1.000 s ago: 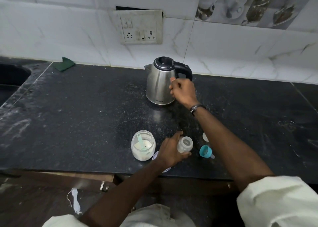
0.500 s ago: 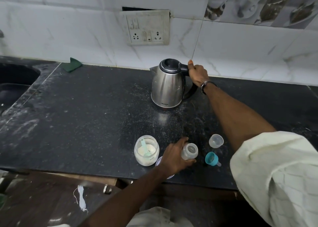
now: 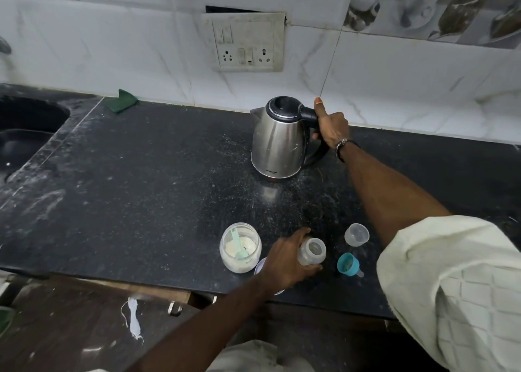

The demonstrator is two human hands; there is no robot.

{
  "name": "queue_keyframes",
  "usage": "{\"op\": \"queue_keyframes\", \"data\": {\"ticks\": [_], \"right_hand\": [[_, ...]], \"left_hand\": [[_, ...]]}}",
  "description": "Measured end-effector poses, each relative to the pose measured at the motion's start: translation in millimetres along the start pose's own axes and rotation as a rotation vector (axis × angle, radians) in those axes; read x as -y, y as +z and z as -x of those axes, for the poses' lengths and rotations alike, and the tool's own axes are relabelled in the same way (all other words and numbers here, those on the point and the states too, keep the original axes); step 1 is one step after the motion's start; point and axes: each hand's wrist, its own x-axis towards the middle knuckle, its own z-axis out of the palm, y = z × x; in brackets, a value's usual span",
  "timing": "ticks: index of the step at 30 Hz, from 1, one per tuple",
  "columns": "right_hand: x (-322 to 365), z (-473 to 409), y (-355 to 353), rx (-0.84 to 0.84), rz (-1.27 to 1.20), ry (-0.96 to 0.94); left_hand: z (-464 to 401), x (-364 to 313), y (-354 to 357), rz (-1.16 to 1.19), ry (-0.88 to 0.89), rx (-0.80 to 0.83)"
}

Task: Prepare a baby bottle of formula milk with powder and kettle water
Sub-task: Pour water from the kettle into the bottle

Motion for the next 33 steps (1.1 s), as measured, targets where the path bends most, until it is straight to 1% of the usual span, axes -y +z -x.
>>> {"op": "queue_keyframes", "data": {"ticks": [3,6,12,18,25,30,33], "right_hand": [[-4,5,3,-0.041,-0.048,0.006],[-7,12,6,-0.121,-0.104,0.021],[-16,27,6,-0.238,-0.149,0.048],[-36,47,-8,-0.341,-0.175,0.049],[-54,74,-36,-0.393,-0.240,0.047],[-51,87,-70,-0.407,-0.291,-0.011],[-45,88,-95,-0.418,-0.334,-0.086]], "left_hand": [[0,0,0,-0.003,0.002,-0.009],[0,1,1,-0.008,0.003,-0.009],[1,0,1,0.005,0.007,-0.032],[2,-1,2,0.052,-0.014,-0.036],[3,-1,3,0.079,0.011,-0.056],[5,-3,1,0.101,0.045,-0.056],[5,-4,0,0.113,0.049,-0.050]]}}
